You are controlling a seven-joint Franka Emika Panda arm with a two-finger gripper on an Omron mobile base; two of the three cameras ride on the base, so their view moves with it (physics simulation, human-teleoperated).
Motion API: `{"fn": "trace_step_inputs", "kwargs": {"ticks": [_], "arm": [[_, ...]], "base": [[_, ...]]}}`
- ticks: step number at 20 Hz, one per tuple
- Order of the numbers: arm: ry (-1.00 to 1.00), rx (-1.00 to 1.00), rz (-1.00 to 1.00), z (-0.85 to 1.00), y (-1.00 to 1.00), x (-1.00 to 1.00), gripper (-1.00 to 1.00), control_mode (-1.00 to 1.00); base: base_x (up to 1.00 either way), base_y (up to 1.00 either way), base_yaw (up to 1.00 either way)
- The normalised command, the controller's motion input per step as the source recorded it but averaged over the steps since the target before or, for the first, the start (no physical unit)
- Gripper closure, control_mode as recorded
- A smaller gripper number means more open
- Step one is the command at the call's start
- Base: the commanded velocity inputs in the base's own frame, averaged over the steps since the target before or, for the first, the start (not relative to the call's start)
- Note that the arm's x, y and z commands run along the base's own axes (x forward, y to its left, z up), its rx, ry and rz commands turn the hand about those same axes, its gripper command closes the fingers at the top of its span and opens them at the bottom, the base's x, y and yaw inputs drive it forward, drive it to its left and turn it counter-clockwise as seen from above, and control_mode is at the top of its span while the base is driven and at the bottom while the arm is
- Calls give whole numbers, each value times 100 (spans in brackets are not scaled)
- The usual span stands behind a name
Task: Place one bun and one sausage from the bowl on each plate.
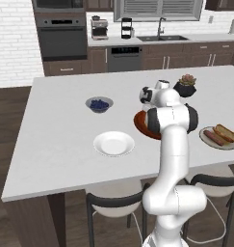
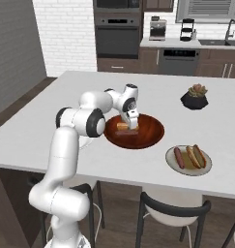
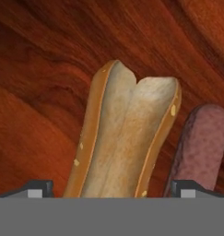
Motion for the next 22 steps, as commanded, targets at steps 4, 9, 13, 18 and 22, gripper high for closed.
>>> {"fn": "trace_step_inputs", "kwargs": {"ticks": [4,9,13,18,22], "arm": [[0,0,0,-3,15,3,-100,-100],[0,0,0,-2,15,11,-100,-100],[0,0,0,-4,1,17,-100,-100],[0,0,0,-11,-1,15,-100,-100],[0,0,0,-23,0,3,-100,-100]], "base": [[0,0,0],[0,0,0],[0,0,0],[0,0,0],[0,0,0]]}}
